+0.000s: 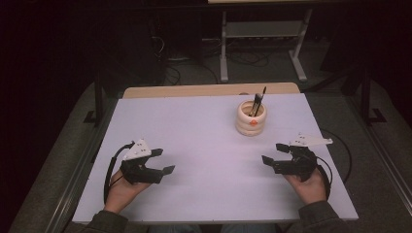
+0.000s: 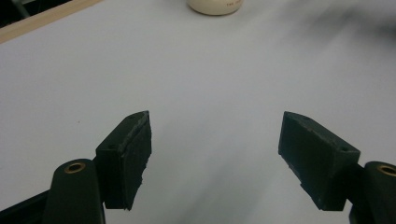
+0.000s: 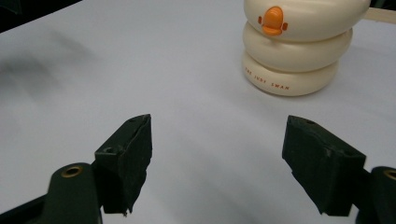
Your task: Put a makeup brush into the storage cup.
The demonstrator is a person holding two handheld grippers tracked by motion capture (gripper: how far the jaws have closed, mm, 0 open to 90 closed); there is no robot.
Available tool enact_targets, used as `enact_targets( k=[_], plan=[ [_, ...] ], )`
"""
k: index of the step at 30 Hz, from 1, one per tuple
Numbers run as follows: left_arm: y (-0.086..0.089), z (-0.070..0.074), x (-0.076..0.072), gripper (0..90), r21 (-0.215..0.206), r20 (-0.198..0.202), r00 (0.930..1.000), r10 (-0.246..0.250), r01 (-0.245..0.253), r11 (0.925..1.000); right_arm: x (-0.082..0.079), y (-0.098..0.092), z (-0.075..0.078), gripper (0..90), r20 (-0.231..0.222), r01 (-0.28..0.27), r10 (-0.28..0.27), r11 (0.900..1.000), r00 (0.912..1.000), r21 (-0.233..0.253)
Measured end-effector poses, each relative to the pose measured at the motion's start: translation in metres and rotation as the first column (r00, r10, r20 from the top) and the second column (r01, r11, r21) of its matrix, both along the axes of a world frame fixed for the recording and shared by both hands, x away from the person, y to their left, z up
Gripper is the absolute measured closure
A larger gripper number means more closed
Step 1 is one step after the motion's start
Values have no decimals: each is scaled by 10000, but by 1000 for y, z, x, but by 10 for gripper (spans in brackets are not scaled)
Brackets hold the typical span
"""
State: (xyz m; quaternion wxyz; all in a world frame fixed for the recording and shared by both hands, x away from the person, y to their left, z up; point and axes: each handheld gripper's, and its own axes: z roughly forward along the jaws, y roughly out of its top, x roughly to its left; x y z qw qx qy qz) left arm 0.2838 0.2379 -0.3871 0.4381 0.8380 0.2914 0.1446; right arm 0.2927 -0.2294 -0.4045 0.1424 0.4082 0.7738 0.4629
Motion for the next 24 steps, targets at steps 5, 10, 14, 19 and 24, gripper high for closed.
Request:
enact_targets(
  k=[5, 10, 14, 19, 24],
  plan=[
    [1, -2, 0, 254, 39, 35, 10000, 20, -20, 10000, -3, -1, -1, 231, 49, -5, 5, 10000, 10000, 21],
    [2, -3, -1, 254, 11, 14, 10000, 82, -82, 10000, -6, -1, -4, 220, -32, 88, -88, 10000, 10000, -29],
    [3, -4, -1, 254, 0, -18, 9999, 100, -100, 10000, -9, -3, -5, 215, 28, 102, -102, 9999, 9999, -8],
    [4, -5, -1, 252, -11, -68, 9999, 139, -139, 9999, -12, -4, -6, 202, 71, 163, -163, 9998, 9998, -79],
    [5, -6, -1, 249, -35, -46, 9998, 191, -191, 9998, -14, -6, -9, 175, 44, 238, -237, 9995, 9997, -193]
  ],
)
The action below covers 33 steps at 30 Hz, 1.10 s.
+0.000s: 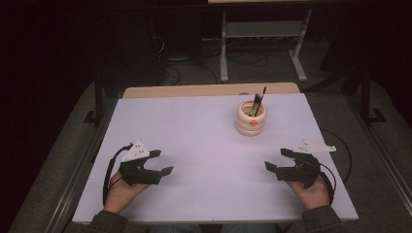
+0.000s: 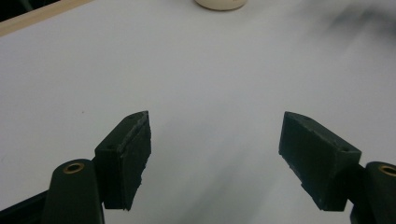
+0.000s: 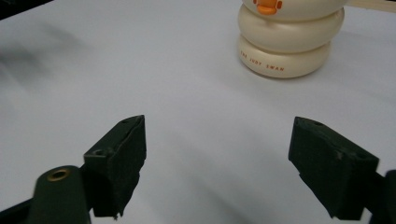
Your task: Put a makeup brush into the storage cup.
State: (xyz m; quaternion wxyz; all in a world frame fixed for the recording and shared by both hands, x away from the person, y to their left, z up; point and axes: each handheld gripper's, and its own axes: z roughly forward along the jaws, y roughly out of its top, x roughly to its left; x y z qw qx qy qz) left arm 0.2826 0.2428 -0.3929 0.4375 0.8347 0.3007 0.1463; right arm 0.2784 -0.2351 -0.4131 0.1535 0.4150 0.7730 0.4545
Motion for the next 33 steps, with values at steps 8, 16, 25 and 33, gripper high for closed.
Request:
enact_targets(
  k=[8, 16, 25, 33],
  plan=[
    [1, -4, 1, 234, 93, -125, 9999, -16, 17, 10000, -4, 0, 1, 163, 32, 91, -90, 9999, 10000, -113],
    [1, -5, 2, 208, 94, -175, 9998, 12, -11, 10000, -6, 0, 0, 160, 101, 26, -24, 9999, 9999, -164],
    [0, -7, 2, 203, 109, -244, 9997, 2, 1, 9999, -6, 3, -1, 160, 115, -84, 87, 9995, 9999, -292],
    [1, -6, 2, 200, 91, -222, 9998, -13, 16, 10000, -7, 4, 1, 158, 219, -58, 63, 9997, 9997, -256]
  ],
)
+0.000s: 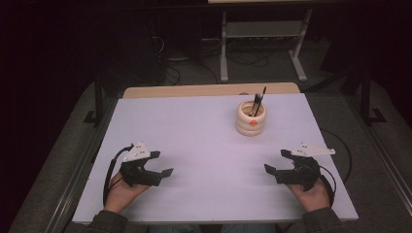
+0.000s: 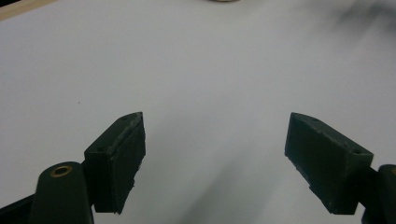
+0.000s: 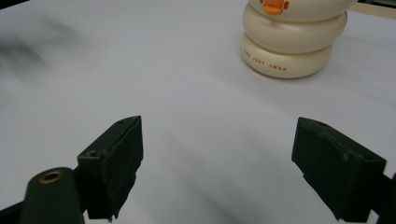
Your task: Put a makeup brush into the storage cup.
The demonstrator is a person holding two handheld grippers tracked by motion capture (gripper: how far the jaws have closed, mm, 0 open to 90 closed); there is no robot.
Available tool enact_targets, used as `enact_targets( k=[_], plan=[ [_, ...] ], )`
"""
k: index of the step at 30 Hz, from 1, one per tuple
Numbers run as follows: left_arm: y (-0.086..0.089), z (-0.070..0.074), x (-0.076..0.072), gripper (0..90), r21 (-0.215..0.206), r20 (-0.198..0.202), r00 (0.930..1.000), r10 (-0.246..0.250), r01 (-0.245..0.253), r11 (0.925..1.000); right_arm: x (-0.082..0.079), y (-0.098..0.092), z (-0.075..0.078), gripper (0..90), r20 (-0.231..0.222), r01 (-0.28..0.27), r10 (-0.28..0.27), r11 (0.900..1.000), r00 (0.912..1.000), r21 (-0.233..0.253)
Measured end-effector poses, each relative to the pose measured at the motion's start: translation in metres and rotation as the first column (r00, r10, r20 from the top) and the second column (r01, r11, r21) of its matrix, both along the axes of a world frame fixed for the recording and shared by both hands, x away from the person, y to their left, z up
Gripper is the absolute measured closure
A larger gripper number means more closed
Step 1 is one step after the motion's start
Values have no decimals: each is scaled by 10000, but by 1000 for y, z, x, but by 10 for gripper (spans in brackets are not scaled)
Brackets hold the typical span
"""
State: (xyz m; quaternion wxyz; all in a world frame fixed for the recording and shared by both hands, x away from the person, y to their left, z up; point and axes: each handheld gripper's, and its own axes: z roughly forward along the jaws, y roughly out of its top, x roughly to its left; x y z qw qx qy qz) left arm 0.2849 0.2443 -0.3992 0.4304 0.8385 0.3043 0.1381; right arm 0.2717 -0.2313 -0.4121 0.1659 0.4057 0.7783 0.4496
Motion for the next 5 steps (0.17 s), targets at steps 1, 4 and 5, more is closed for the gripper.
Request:
enact_targets(
  k=[1, 4, 5],
  plan=[
    [0, 0, 0, 200, 4, 1, 10000, -9, 9, 10000, 0, 0, 0, 158, 17, -19, 19, 10000, 10000, -8],
    [-1, 0, 0, 200, -12, -22, 10000, 4, -4, 10000, 0, 1, 2, 158, 176, -60, 61, 10000, 9998, -46],
    [0, 0, 0, 200, 10, 3, 10000, -17, 17, 10000, 0, 1, 2, 158, 185, -48, 49, 10000, 9998, -50]
  ],
)
